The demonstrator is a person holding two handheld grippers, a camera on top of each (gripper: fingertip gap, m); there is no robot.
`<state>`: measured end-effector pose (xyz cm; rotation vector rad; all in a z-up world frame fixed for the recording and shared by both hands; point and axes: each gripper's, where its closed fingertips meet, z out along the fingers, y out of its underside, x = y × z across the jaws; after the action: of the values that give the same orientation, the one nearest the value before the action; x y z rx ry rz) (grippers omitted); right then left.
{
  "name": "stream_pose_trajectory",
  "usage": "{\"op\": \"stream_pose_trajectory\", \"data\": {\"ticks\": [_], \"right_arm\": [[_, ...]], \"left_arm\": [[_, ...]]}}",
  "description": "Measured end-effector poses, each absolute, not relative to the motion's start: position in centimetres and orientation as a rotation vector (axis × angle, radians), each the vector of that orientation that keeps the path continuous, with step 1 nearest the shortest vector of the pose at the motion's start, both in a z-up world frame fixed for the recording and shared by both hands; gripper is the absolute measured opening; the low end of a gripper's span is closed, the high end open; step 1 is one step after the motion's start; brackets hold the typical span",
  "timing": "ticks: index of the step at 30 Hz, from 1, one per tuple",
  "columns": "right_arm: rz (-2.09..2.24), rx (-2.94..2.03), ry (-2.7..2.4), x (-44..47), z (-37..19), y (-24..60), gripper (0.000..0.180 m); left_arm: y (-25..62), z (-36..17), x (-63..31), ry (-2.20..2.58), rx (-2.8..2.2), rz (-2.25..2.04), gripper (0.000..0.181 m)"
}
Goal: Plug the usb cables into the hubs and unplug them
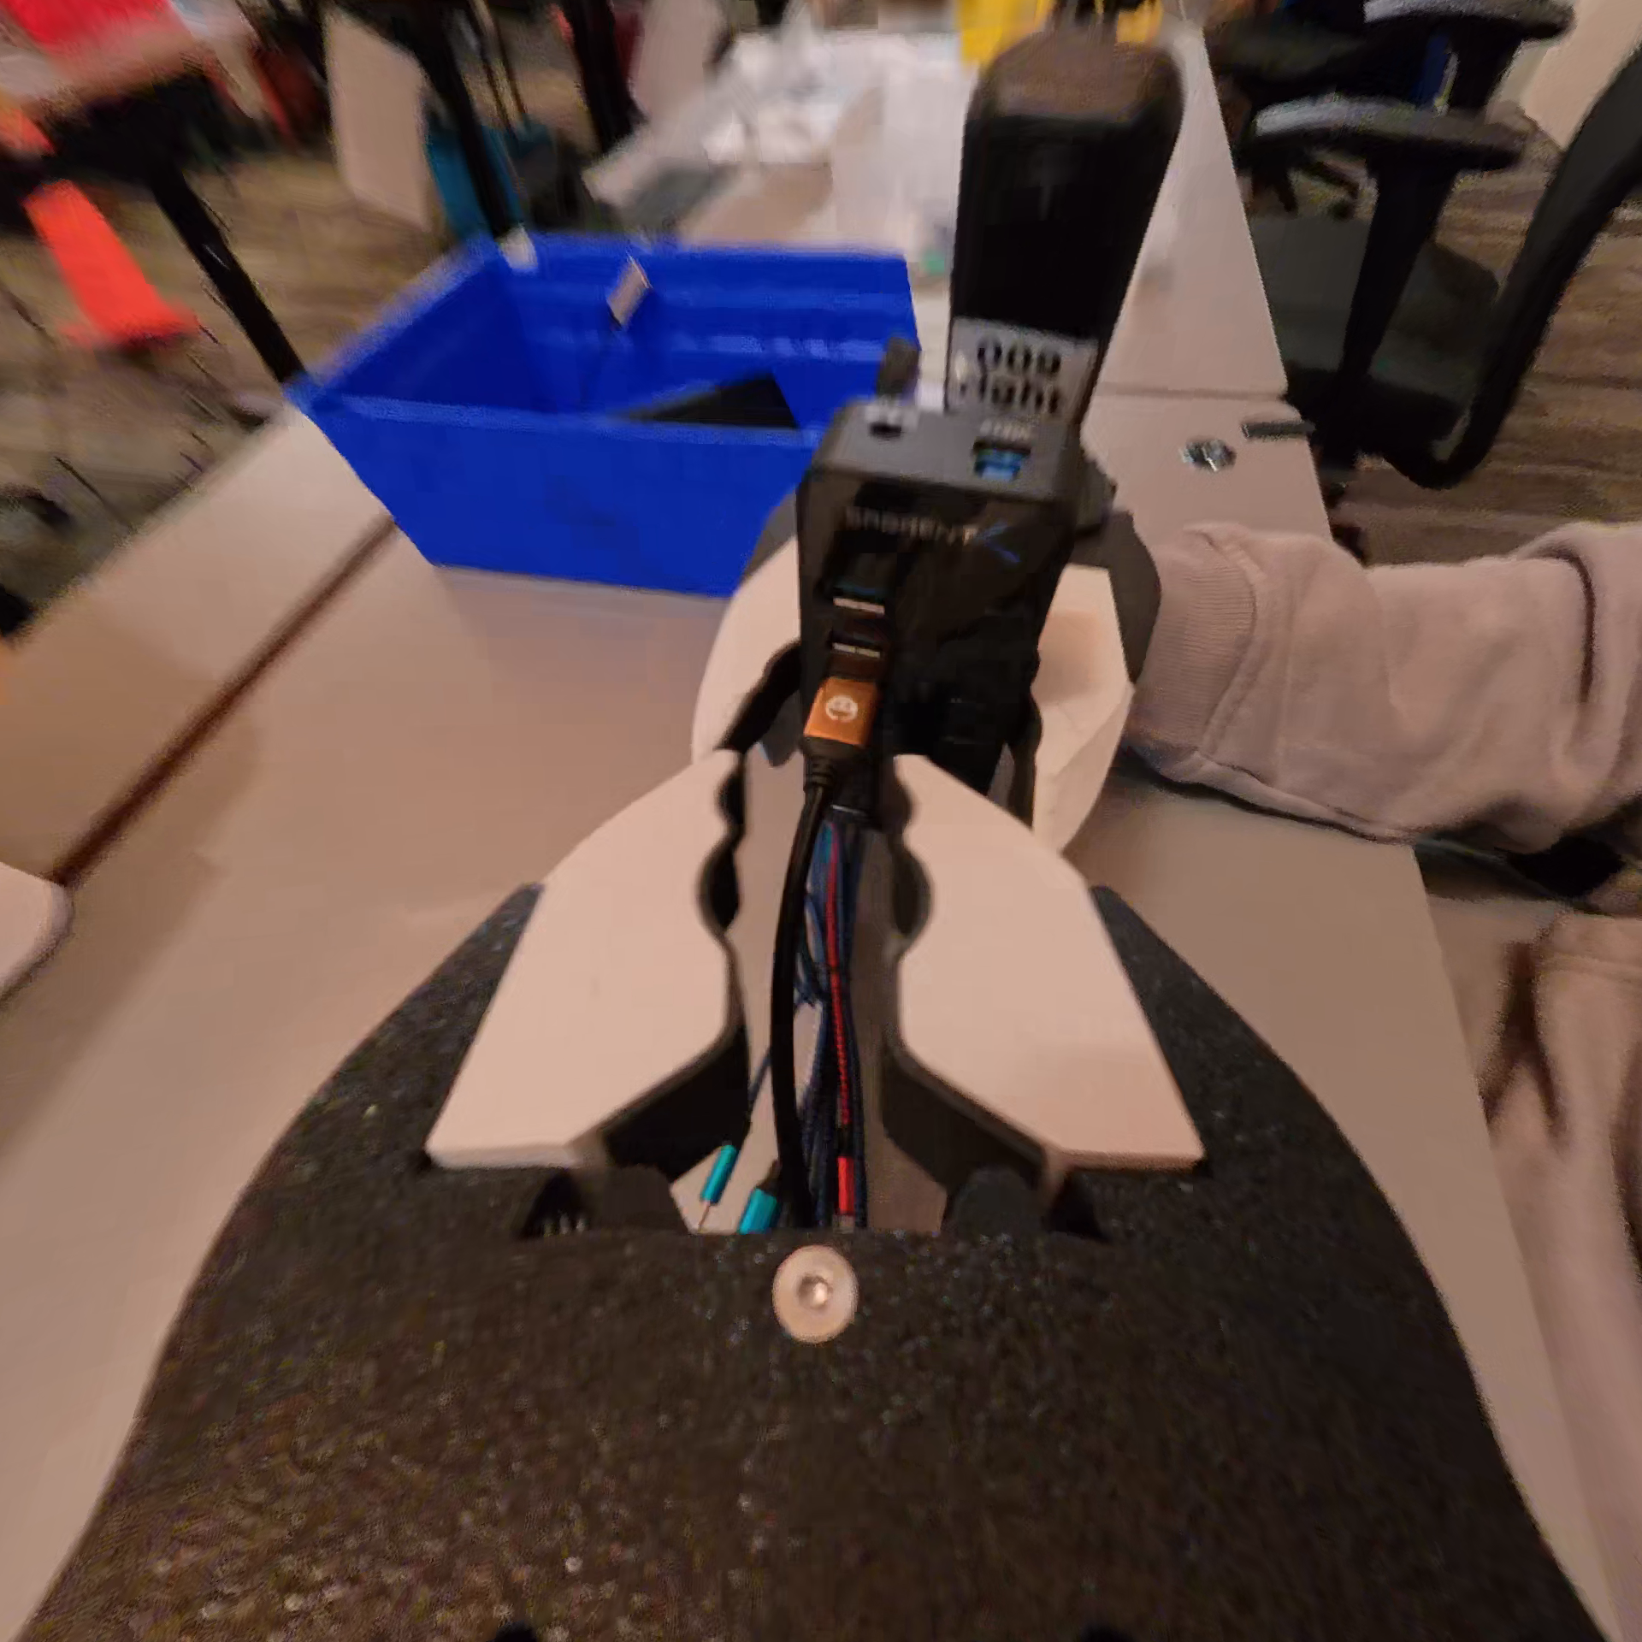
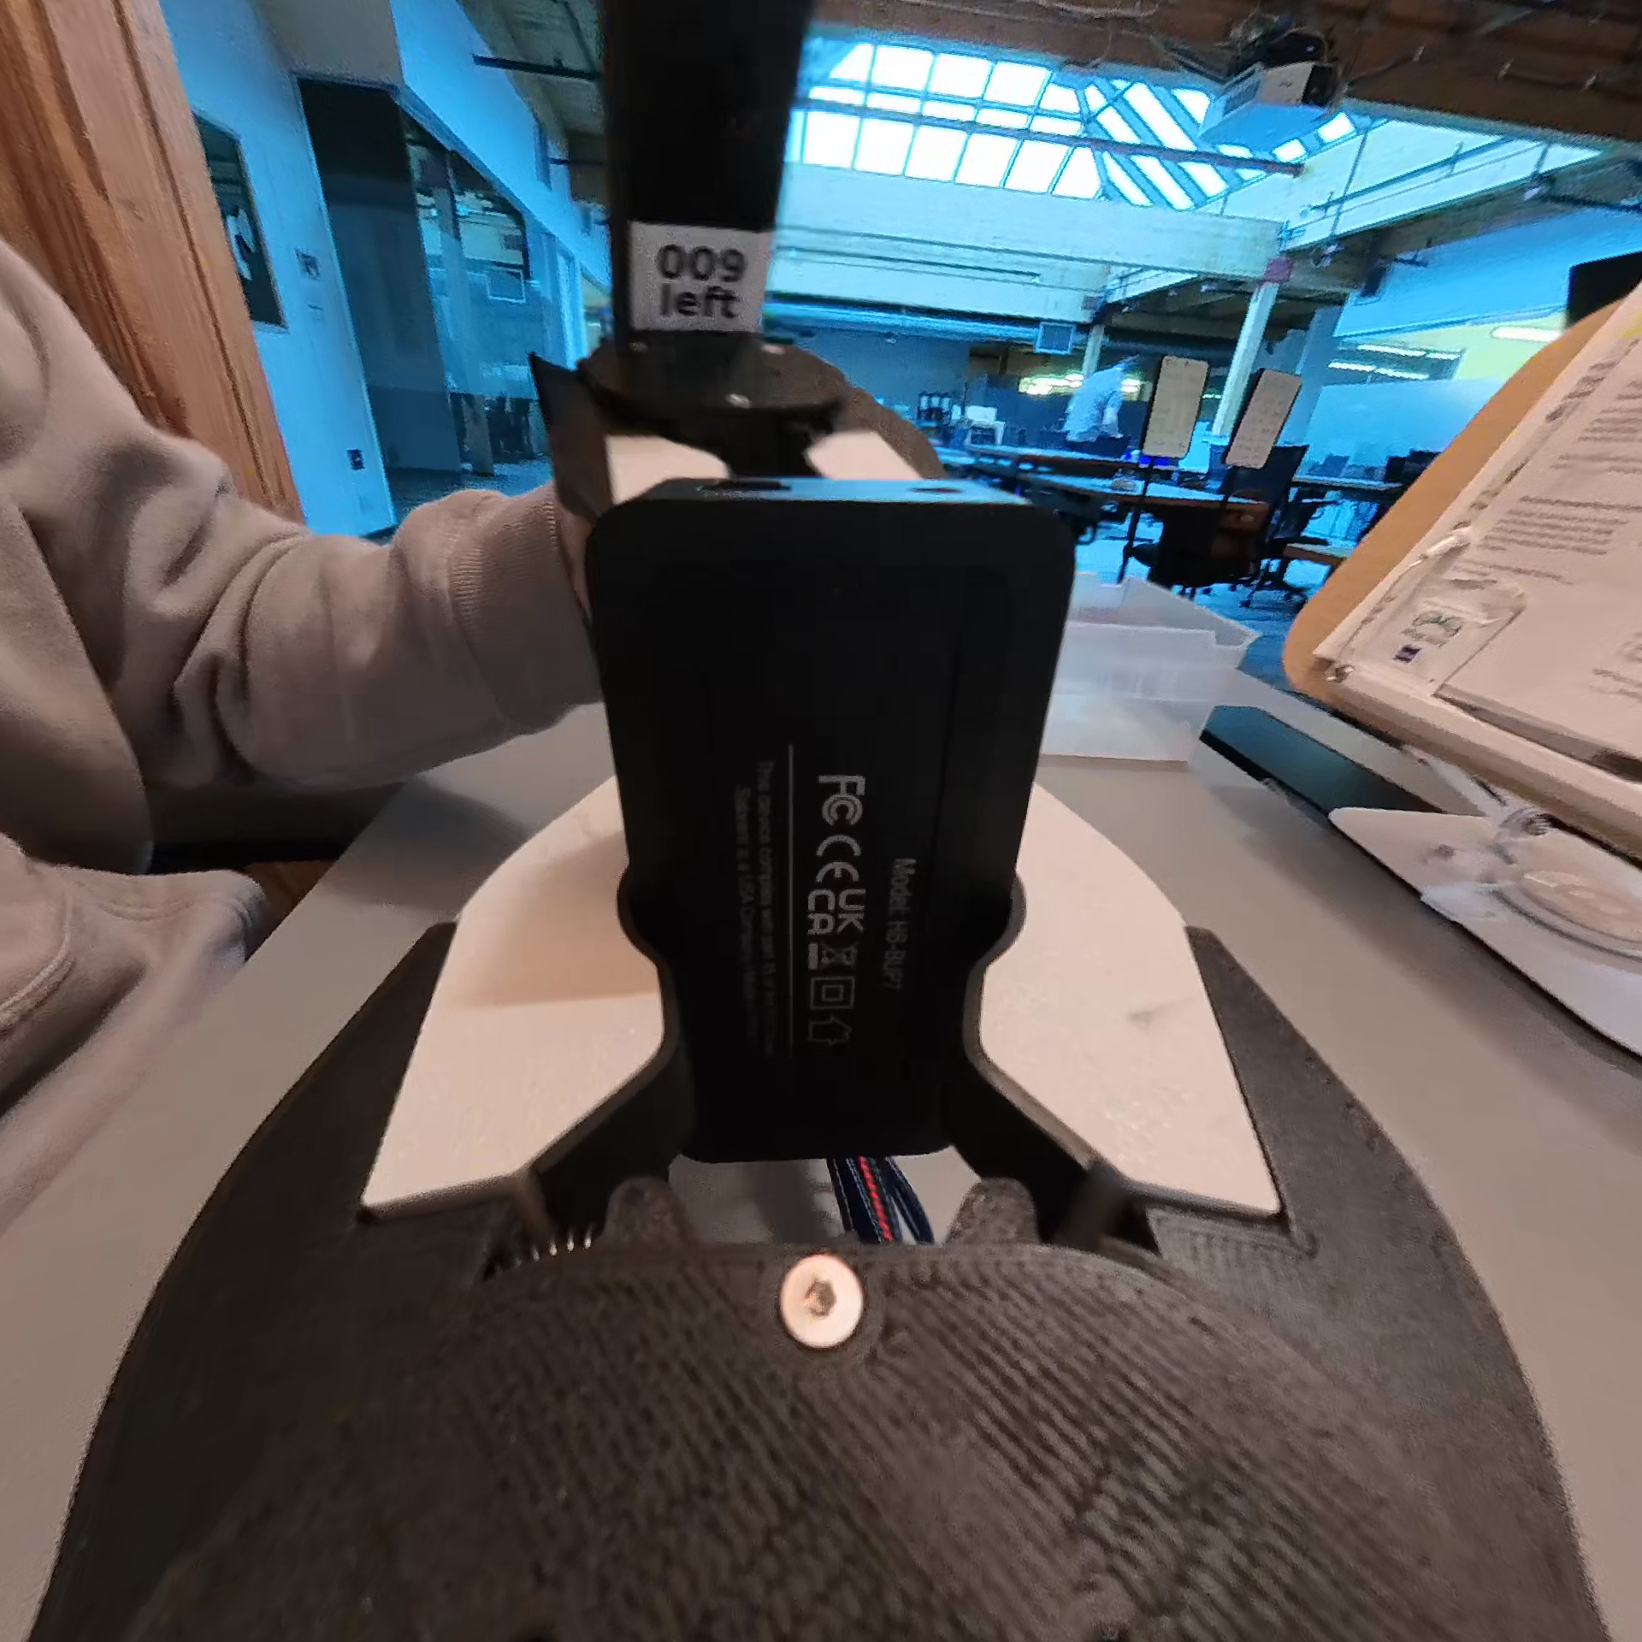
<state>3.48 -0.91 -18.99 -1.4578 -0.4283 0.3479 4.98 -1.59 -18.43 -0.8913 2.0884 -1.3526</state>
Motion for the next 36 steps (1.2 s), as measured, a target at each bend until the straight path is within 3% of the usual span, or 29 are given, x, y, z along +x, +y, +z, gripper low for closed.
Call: {"op": "stream_pose_trajectory", "data": {"ticks": [1, 2, 6, 11, 16, 22, 30, 36], "right_arm": [[0.333, -1.448, -0.411, 3.9, -18.4, -1.1, 0.071], [0.317, -1.43, -0.395, 4.3, -17.4, -1.4, 0.071], [0.186, -1.375, -0.336, 6.9, -11.6, -3.4, 0.071], [-0.048, -1.355, -0.207, 12.5, -3.1, -7.8, 0.072], [-0.259, -1.422, 0.047, 21.2, 0.7, -12.6, 0.072], [-0.284, -1.69, 0.467, 30.2, -5.5, -16.7, 0.071], [-0.055, -1.847, 0.761, 34.0, -16.3, -16.0, 0.071], [-0.366, -2.197, 0.86, 36.7, -22.5, -19.1, 0.072]], "left_arm": [[-1.0, -16.9, 4.7, 2.012, -0.852, -1.368, 0.048], [-0.2, -15.3, 4.3, 1.917, -0.823, -1.392, 0.057], [4.8, -12.8, 2.5, 1.64, -0.868, -1.492, 0.061], [8.0, -17.2, 0.9, 1.679, -1.045, -1.425, 0.069], [7.6, -20.8, -0.1, 1.776, -1.068, -1.363, 0.069], [6.9, -22.2, -0.1, 1.788, -1.085, -1.39, 0.067], [6.0, -22.3, 0.0, 1.836, -1.065, -1.377, 0.064], [4.6, -22.1, 1.2, 1.856, -1.091, -1.344, 0.062]]}}
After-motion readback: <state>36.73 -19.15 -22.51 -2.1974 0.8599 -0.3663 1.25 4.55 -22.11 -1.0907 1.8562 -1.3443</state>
